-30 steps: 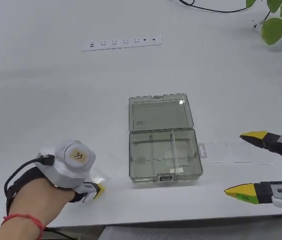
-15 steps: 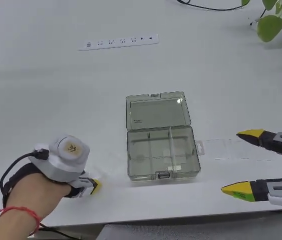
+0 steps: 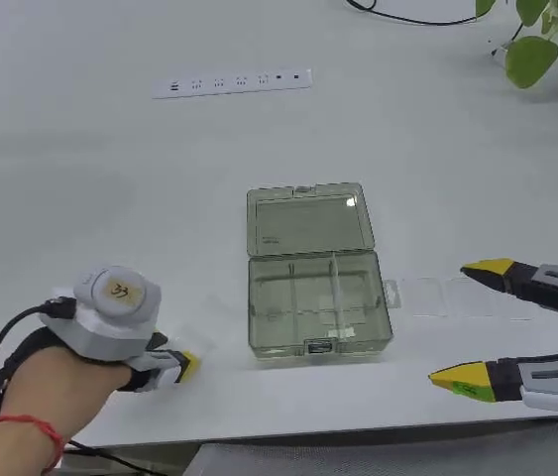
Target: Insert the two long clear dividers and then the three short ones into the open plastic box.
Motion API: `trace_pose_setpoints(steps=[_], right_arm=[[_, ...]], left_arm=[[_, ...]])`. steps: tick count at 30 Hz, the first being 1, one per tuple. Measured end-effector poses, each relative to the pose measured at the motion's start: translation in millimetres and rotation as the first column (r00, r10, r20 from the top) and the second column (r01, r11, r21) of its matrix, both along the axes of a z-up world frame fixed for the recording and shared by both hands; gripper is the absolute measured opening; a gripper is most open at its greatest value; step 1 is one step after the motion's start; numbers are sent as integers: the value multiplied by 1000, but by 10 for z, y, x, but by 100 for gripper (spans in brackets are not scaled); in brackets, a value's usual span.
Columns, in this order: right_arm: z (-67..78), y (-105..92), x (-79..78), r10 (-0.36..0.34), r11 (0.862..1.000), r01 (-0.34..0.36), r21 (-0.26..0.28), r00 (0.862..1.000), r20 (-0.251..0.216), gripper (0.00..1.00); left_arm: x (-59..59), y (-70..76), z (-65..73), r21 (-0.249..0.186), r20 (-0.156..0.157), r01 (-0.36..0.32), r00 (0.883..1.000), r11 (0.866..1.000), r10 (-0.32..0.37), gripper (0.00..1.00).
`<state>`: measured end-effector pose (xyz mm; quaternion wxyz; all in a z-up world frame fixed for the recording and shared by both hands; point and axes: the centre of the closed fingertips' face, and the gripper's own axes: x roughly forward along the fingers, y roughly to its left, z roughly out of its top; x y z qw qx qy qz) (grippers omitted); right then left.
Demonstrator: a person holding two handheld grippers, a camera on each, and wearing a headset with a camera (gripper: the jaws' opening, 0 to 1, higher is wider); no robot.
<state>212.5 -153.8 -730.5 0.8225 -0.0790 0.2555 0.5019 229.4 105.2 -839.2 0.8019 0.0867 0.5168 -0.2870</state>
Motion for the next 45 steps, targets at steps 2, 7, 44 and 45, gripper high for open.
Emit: trace_pose_setpoints(steps=[2,7,44,45], right_arm=[[20,27,5,5,1000,-5,-3,1000,4,79],[103,134,37,9,1000,-9,2,1000,11,79],[518,1249,419,-223,939,276,206,943,-245,20],[524,1257,428,-237,929,299,220,934,-268,20]], left_arm=[[10,7,41,-26,8,-22,1000,999,22,30],[46,-5,219,-115,38,-86,995,990,91,30],[159,-1125,1360,-572,189,-47,964,819,187,30],[153,-1146,1364,-570,194,-38,965,821,179,30]])
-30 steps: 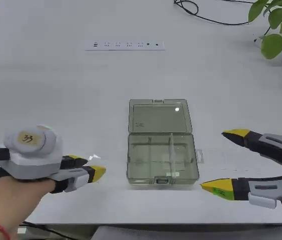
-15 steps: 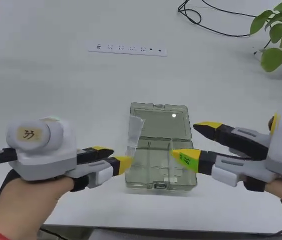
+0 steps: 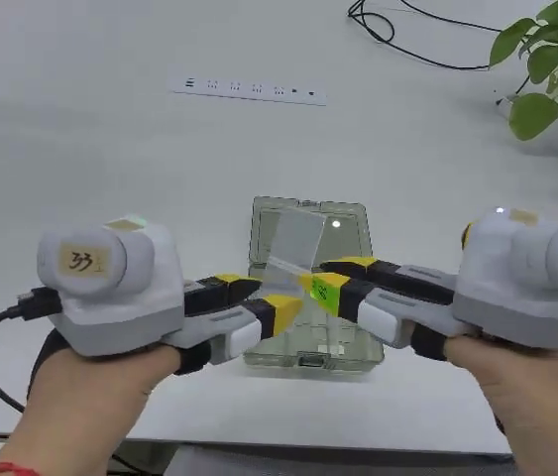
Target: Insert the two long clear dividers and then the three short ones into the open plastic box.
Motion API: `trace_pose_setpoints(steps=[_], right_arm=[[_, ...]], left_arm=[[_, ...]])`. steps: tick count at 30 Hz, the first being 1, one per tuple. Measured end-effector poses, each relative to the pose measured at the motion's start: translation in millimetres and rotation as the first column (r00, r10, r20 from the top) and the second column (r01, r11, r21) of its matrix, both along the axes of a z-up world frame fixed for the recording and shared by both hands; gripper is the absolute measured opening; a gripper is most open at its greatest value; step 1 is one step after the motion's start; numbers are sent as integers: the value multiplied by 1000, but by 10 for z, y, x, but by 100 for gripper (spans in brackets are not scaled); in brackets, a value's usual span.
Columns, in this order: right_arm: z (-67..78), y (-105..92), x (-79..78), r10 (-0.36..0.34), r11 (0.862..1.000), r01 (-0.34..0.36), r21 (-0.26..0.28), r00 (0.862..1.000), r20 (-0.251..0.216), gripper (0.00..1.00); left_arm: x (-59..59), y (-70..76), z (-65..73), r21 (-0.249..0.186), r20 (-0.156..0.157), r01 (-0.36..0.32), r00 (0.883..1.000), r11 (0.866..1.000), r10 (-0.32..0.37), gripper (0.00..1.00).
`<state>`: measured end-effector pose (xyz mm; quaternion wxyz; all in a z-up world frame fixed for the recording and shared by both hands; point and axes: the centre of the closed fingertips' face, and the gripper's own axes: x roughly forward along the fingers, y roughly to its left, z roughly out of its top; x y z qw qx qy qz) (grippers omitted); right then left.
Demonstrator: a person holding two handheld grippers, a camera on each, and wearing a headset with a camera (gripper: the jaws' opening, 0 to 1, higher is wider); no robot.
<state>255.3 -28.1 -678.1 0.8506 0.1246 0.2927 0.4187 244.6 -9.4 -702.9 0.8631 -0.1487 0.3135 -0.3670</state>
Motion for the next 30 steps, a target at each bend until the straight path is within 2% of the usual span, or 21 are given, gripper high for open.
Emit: trace_pose_setpoints(steps=[10,17,20,24,27,30], right_arm=[[-47,14,24,-22,1000,22,-4,999,-26,9],[-65,41,38,-79,997,79,-6,994,-68,7],[-67,63,26,-83,997,83,-3,994,-78,6],[-85,63,21,-83,997,83,-8,992,-95,6],[-87,61,24,-82,997,82,-7,991,-105,6],[-60,63,49,-82,997,82,-2,990,-113,6]], left_arm=[[-17,-41,7,13,20,27,999,1000,-27,30],[9,-42,-15,25,23,19,1000,1000,-19,31],[1,-58,-38,37,23,24,999,999,-24,32],[-14,-56,-41,28,18,29,999,999,-30,33],[-36,-51,-51,37,25,46,999,998,-47,33],[-47,-22,-76,49,35,52,998,997,-54,38]])
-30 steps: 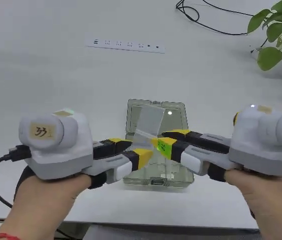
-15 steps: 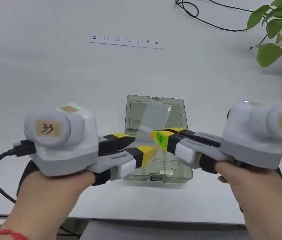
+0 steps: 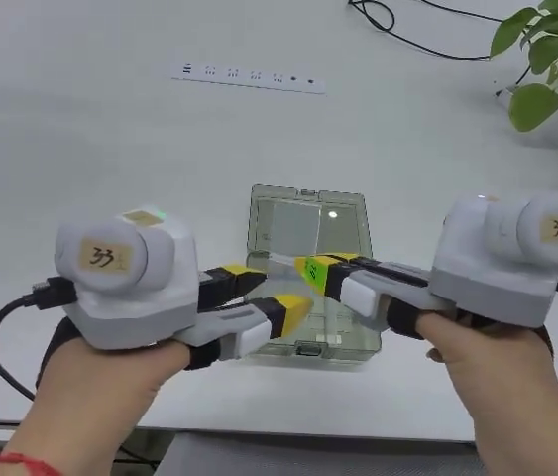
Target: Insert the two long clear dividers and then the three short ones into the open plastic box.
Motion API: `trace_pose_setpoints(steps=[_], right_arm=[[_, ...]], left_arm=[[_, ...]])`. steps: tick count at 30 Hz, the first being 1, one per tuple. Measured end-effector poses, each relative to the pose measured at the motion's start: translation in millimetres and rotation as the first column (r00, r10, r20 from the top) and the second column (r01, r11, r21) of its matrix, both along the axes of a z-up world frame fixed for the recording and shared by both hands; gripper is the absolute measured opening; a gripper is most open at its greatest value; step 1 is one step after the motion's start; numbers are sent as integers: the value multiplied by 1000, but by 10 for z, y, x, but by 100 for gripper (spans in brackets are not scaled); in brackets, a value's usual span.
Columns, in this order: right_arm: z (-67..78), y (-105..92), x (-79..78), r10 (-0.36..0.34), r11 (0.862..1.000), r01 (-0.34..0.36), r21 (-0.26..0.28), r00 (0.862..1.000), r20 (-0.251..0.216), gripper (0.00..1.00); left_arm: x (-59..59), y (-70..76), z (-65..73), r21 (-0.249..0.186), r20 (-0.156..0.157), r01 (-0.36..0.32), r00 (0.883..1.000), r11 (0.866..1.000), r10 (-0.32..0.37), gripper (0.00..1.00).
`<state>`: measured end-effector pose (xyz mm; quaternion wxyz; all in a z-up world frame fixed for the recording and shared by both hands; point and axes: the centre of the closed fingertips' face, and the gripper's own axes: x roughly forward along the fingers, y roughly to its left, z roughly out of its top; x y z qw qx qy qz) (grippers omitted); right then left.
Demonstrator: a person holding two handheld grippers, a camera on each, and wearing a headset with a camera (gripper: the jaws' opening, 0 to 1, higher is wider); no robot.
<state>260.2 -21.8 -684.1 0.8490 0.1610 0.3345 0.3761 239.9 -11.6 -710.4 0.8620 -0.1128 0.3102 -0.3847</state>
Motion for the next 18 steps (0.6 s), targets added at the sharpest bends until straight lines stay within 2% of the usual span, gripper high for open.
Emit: trace_pose_setpoints(steps=[3,8,10,11,18], right_arm=[[36,-18,46,-11,1000,11,-1,1000,-9,6],[-14,-58,98,-17,999,15,-35,999,-44,6],[-43,-74,117,-18,999,15,-50,998,-63,6],[-57,-88,135,-23,998,19,-58,997,-76,6],[-133,-120,204,-49,994,32,-106,987,-154,6]], left_arm=[[-22,48,-21,-1,-1,6,1000,1000,-6,41],[-65,131,-69,23,25,36,999,999,-37,47],[-79,171,-83,30,41,48,998,998,-49,51],[-85,196,-89,39,60,58,996,998,-60,53],[-97,316,-178,82,112,115,986,990,-124,65]])
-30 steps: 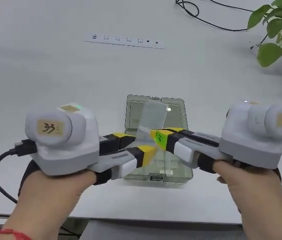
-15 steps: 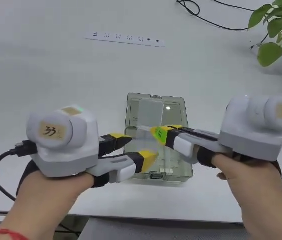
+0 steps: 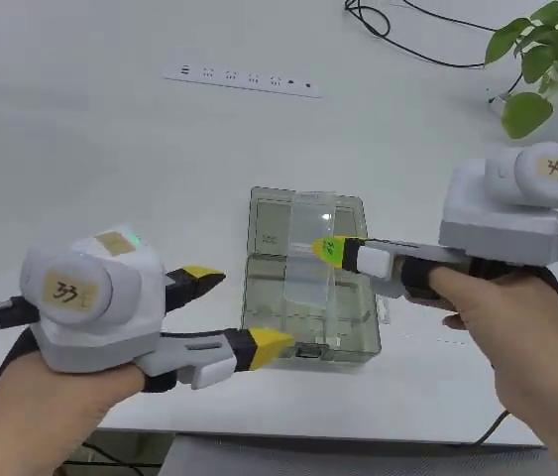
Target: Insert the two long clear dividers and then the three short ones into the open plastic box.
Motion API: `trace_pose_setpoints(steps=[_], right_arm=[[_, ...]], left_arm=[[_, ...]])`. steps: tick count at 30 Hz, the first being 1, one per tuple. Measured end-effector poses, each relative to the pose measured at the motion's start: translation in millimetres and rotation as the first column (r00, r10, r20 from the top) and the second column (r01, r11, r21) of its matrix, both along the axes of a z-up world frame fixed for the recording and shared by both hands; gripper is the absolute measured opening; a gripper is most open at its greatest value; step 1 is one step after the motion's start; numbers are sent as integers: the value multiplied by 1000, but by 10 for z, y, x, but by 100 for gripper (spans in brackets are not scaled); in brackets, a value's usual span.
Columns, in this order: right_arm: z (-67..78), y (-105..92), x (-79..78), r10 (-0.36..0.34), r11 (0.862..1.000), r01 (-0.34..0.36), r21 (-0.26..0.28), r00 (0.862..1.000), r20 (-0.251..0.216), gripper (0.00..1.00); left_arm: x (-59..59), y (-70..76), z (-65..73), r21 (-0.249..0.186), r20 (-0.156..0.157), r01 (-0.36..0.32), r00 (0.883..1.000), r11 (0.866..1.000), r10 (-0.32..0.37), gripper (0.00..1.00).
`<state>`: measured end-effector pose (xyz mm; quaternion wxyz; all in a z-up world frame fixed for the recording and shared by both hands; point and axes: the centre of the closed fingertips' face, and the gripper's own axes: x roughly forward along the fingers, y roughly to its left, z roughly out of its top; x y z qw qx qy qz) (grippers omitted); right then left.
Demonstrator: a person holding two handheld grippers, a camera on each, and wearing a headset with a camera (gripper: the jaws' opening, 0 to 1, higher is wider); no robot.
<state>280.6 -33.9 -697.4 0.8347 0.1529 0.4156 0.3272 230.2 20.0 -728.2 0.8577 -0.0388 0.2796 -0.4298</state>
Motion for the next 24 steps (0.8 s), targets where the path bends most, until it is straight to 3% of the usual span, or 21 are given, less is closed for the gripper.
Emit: trace_pose_setpoints(steps=[6,9,15,24], right_arm=[[-161,-5,-29,-1,998,-6,-66,994,-107,6],[-263,-26,0,-9,996,-5,-84,985,-170,6],[-423,-48,-48,-47,989,5,-146,956,-289,6],[-767,-111,-35,-96,979,18,-203,920,-381,6]], left_arm=[[-13,25,-28,18,53,64,996,998,-65,77],[-42,22,-60,28,64,97,993,995,-99,82],[-111,13,-121,37,63,149,987,988,-151,87],[-145,14,-182,21,52,175,983,984,-176,89]])
